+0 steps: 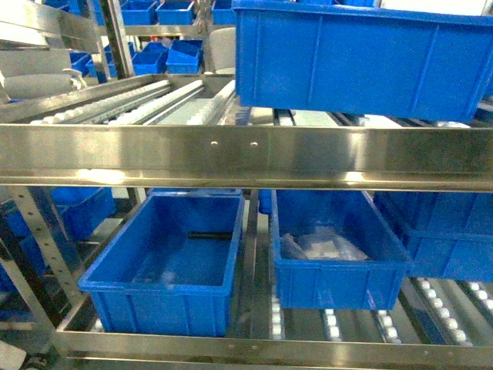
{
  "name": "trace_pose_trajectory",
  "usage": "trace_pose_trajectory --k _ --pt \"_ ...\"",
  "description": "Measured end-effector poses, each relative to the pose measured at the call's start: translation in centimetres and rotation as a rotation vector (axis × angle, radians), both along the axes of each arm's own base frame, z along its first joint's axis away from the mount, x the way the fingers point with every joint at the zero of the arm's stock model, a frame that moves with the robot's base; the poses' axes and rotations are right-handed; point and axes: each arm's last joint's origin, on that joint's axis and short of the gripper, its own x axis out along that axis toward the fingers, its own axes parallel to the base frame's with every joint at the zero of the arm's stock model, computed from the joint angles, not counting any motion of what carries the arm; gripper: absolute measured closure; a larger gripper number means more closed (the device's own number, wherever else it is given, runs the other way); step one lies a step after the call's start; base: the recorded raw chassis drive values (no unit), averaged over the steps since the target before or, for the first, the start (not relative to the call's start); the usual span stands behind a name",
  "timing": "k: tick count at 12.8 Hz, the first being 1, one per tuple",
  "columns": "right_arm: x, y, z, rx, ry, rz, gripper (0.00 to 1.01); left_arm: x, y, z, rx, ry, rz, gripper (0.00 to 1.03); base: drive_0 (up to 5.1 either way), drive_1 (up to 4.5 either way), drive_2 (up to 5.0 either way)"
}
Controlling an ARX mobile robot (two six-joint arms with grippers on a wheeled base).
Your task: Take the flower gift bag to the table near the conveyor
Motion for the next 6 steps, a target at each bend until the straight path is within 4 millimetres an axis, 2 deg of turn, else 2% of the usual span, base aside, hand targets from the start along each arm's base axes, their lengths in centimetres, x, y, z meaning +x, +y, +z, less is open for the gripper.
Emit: trace_pose_trajectory --k 6 --pt "0.00 0.00 0.01 0.000 -0.001 0.000 0.98 0.01 0.00 -0.01 0.000 0.001 0.000 1.01 -4.9 2.54 2.5"
